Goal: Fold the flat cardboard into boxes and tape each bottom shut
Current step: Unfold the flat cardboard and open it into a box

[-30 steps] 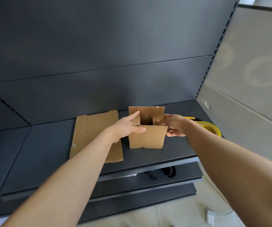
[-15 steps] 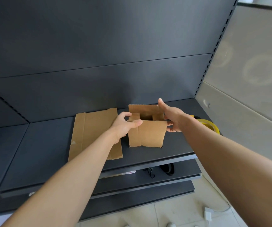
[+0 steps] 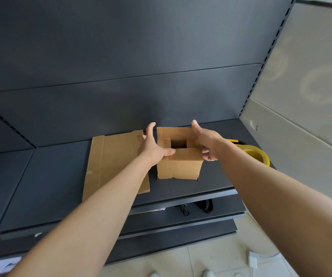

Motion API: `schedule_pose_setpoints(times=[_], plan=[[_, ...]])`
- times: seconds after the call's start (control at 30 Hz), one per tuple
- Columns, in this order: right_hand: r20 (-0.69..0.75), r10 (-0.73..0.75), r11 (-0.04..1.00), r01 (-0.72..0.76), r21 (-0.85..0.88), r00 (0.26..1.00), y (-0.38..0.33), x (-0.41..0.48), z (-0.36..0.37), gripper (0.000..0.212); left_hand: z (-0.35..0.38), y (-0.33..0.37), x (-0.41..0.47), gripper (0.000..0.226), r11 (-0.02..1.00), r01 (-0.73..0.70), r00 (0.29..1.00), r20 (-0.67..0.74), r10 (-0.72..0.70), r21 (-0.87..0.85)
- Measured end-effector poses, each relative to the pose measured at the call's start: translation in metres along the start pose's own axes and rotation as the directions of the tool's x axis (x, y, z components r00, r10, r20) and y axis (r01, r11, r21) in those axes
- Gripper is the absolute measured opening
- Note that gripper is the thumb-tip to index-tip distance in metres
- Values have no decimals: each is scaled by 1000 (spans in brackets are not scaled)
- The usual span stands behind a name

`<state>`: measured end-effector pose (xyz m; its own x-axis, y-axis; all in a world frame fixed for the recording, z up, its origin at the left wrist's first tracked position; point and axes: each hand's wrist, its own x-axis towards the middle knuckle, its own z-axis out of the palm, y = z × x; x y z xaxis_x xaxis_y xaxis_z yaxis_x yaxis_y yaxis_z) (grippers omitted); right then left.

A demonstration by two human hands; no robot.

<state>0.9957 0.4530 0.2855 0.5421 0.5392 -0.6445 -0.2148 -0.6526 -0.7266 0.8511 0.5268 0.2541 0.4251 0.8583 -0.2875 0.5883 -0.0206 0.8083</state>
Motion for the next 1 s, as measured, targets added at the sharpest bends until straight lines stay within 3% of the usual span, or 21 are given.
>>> schedule_pose_setpoints(times=[0.17,0.43,0.67,1.0], plan=[[50,8,999,-10,47,999,0,-1,-2,40,1,-7,-2,80,996,-88,996,-4,88,0],[197,3,989,-32,145,980,-2,2,-13,16,3,-10,3,72,997,-78,997,7,78,-17],[204,-126,988,105,109,971,15,9,-6,28,7,-12,-1,30,991,-135,990,-26,135,6],[100,-129,988,120,94,987,28,26,-5,53,15,-23,-3,3,946,8,999,-40,-22,-324]])
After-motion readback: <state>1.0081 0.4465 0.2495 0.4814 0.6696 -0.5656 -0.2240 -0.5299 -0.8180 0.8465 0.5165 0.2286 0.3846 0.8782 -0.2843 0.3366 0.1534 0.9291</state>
